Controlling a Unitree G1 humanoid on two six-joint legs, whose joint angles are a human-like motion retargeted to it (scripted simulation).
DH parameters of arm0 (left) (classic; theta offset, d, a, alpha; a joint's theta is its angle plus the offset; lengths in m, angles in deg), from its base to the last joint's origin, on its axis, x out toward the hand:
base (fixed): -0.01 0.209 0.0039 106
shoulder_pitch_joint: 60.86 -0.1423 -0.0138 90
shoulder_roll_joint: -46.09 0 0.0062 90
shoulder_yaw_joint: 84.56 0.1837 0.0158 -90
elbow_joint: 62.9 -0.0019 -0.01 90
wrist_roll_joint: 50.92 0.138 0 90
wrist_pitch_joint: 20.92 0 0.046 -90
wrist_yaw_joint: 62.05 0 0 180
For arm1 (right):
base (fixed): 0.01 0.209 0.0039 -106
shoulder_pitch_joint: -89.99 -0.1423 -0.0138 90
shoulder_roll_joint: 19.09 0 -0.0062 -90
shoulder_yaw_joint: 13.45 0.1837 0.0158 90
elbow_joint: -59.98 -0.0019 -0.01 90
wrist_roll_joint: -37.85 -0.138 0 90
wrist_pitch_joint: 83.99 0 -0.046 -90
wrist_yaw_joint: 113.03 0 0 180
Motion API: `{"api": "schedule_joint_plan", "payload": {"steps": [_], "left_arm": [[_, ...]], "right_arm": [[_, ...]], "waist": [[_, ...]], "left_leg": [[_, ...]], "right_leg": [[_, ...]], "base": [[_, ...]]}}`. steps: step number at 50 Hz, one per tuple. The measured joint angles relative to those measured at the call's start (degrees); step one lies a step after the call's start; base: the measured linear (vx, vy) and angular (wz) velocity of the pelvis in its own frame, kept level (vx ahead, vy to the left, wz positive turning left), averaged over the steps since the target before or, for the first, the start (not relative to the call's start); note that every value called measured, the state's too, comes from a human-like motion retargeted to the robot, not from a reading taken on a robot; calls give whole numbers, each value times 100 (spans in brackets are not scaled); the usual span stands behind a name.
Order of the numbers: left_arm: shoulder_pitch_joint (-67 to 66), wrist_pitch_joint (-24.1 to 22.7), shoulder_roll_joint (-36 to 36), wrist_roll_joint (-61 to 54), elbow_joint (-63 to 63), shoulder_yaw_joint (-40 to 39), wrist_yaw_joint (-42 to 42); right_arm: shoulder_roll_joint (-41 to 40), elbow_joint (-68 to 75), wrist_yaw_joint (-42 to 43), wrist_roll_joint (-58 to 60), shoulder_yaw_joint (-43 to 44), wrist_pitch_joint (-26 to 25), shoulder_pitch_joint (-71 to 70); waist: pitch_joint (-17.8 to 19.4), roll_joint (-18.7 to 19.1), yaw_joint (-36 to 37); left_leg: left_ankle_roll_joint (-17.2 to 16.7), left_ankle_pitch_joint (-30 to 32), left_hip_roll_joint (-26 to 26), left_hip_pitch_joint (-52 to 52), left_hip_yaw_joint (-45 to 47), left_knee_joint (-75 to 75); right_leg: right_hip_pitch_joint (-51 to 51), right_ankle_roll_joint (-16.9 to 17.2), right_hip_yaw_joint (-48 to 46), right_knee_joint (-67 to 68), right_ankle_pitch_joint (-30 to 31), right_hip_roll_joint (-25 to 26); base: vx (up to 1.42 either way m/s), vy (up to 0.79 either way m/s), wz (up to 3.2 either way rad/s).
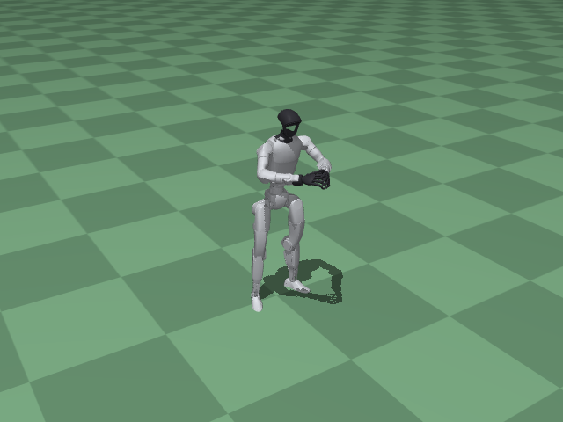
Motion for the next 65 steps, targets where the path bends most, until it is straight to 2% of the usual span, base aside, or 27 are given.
{"api": "schedule_joint_plan", "payload": {"steps": [5,8,10,13,15,19,22,25,27,30,34,37,40,42,47,50,53,55,58,65], "left_arm": [[-877,-319,247,2656,1370,-564,-70],[-1221,-583,-1,4102,1205,-724,-349],[-1204,-650,-271,4938,630,-663,-713],[-640,-501,-801,5715,-974,-366,-1455],[-153,-336,-1160,5850,-2232,-19,-1918],[868,-296,-1613,5221,-4049,380,-2200],[1011,-505,-1550,4557,-4036,394,-2091],[470,-652,-1159,3916,-2748,40,-1815],[-70,-720,-900,3568,-1651,-391,-1598],[-966,-810,-480,3185,-94,-887,-1246],[-1898,-914,-25,3209,1289,-1215,-977],[-2323,-931,103,3601,1688,-1206,-999],[-2402,-904,-11,4219,1388,-1050,-1237],[-2153,-832,-185,4741,739,-885,-1495],[-627,-311,-917,5821,-2202,-221,-2300],[390,-78,-1466,5716,-4123,269,-2512],[972,-152,-1709,5364,-5002,632,-2488],[1112,-247,-1684,5162,-5009,753,-2462],[986,-423,-1470,4682,-4355,519,-2297],[-719,-968,-1075,2670,-1506,-1266,-1639]], "right_arm": [[762,-1211,641,2359,208,227,682],[693,-996,1097,3408,176,328,876],[464,-497,1337,3818,53,338,805],[-103,755,1640,3904,-256,262,310],[-709,1802,1817,3747,-445,144,-67],[-1443,3367,1953,3150,-571,44,-864],[-1644,3648,2051,2903,-488,8,-1080],[-1436,2902,2072,2962,-336,-73,-846],[-978,1954,1897,2995,-239,-3,-547],[-428,552,1500,3001,3,125,-35],[140,-846,1173,3060,212,324,563],[340,-1355,1120,3233,216,370,892],[293,-1200,1198,3491,96,396,961],[126,-667,1320,3724,-56,416,772],[-752,1783,1722,4091,-548,203,-195],[-1301,3159,1852,3703,-593,70,-734],[-1478,3703,1995,3247,-521,52,-1077],[-1468,3739,2065,3071,-509,57,-1179],[-1319,3422,2049,2901,-453,68,-1101],[-1316,1778,1947,2498,576,102,19]], "waist": [[308,40,61],[598,93,-30],[796,131,-143],[1040,179,-415],[742,130,-534],[560,201,-991],[377,278,-1156],[175,354,-1130],[478,440,-1067],[397,503,-881],[452,524,-693],[630,520,-684],[876,511,-809],[1028,497,-954],[1226,463,-1372],[1198,491,-1555],[1064,549,-1658],[917,583,-1676],[807,615,-1658],[753,491,-1528]], "left_leg": [[62,-51,-26,13,39,59],[6,2,6,9,91,7],[-67,39,47,-26,131,0],[-143,134,48,-201,160,0],[-145,240,3,-703,246,0],[-145,395,-108,-1219,166,0],[-145,406,-137,-1277,176,0],[-145,329,-86,-1055,269,0],[-145,212,-16,-434,346,0],[-143,112,125,-105,513,0],[-78,0,285,83,705,96],[-8,-10,362,107,801,127],[-31,64,457,119,864,66],[-92,145,518,107,877,7],[-140,311,511,-129,804,0],[-145,384,438,-274,761,0],[-145,417,358,-371,743,0],[-145,414,328,-403,755,0],[-145,353,342,-236,795,0],[-92,61,494,311,951,100]], "right_leg": [[-2,0,84,15,4,-31],[-39,0,120,-29,62,30],[-76,0,136,-76,121,88],[-211,0,119,-181,268,135],[-682,0,177,-335,483,144],[-1085,0,39,-430,652,78],[-1140,0,37,-439,653,54],[-998,0,143,-400,553,87],[-491,0,225,-275,370,141],[-312,0,390,-193,224,263],[-256,0,563,-107,137,405],[-288,0,624,-94,163,503],[-324,0,614,-121,230,643],[-350,0,566,-157,287,736],[-480,0,383,-271,471,787],[-563,0,312,-329,545,737],[-624,0,286,-356,571,666],[-654,0,298,-362,563,634],[-530,0,350,-313,465,624],[-158,0,588,-87,145,665]], "base": [[0,0,0],[-8,-3,-15],[-12,-5,-15],[-18,-2,-7],[-19,2,-10],[-11,1,24],[6,-2,-3],[21,-6,-34],[25,-10,-52],[27,-13,-60],[18,-13,-51],[4,-12,-33],[-4,-15,-19],[-9,-16,-4],[-15,-7,16],[-9,3,18],[0,2,4],[8,4,0],[15,2,-12],[18,0,-24]]}}
